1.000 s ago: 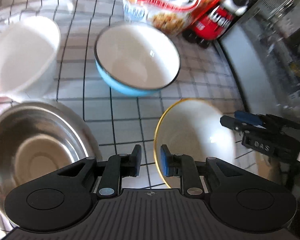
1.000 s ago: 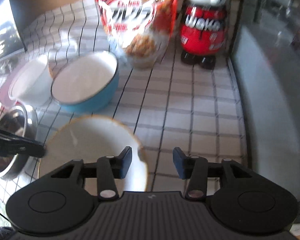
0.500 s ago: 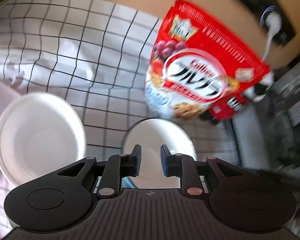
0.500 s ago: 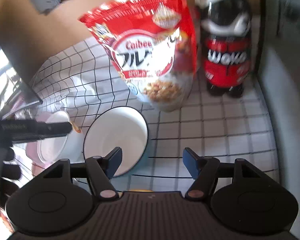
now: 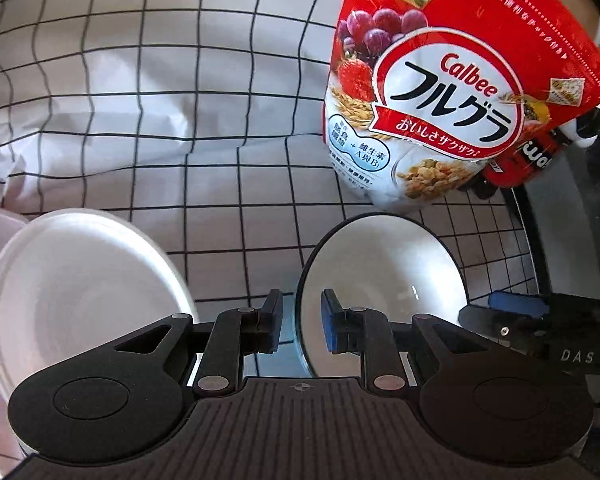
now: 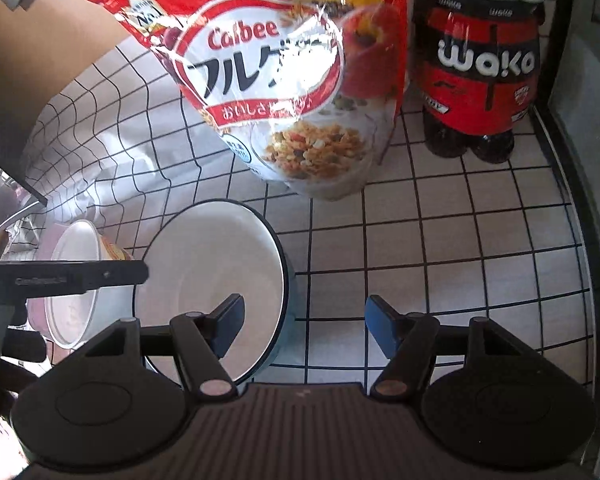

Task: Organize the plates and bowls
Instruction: 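Lower the yellow-rimmed bowl into the blue bowl with both tools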

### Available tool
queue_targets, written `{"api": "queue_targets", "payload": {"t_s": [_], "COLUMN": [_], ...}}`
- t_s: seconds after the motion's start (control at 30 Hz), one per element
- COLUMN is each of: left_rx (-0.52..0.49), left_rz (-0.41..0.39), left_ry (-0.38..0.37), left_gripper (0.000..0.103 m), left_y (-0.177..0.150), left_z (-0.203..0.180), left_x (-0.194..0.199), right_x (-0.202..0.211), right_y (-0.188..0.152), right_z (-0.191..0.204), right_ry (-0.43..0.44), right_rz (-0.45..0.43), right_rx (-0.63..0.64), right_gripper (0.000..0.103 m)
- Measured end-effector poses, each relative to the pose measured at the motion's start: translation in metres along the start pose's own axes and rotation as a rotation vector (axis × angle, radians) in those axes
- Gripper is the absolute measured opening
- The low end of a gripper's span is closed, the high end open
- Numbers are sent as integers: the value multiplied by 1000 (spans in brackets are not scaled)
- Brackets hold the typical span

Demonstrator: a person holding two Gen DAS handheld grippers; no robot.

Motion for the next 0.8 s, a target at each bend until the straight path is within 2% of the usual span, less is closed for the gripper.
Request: {"api": "queue_targets", "payload": {"t_s": [0.1,0.17,0.3,0.4,0.43,0.47,0.53,0.57,0.63,0.7,0.77,0.8], "left_rx": [-7,-17,-12,9,15,18,23,23,19,16,4,-3], "left_rz": [6,14,55,65,68,70,69,70,87,108,136,148], "left_ry": [5,7,13,-4,-12,-25,-43,-45,-80,-103,-108,-105], "left_gripper": [26,37,39,44,50,58,64,63,58,46,27,23], "left_y": [4,6,9,11,11,12,11,11,8,4,0,-1], "left_z": [-6,-11,-12,-11,-11,-13,-16,-18,-22,-26,-30,-32], "left_x": [-11,-19,-40,-53,-55,-57,-59,-59,-60,-63,-67,-68], "right_x": [-12,-25,-51,-63,-63,-63,-62,-60,-55,-46,-41,-39], "right_y": [3,5,8,7,7,7,6,5,3,0,-2,-3], "right_z": [0,-1,-4,-5,-5,-3,-2,-2,-1,-1,-6,-11], "right_ry": [8,22,64,83,89,97,107,102,85,26,-27,-35], "right_rz": [29,58,114,143,138,137,144,143,129,107,90,87], "right_rx": [-13,-32,-78,-90,-88,-80,-62,-50,-17,16,41,39], "right_gripper": [67,67,66,58,54,45,34,28,24,23,23,23]}}
Point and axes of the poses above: each gripper's, at about its wrist camera, not at the fingertips, and x roughly against the way its jaws point, z to its left, y to its top, the point moved 5 cm from there along -x, roughly the way its jaws point, and after that the axes turned 13 degrees about z, right-handed, at the moved point
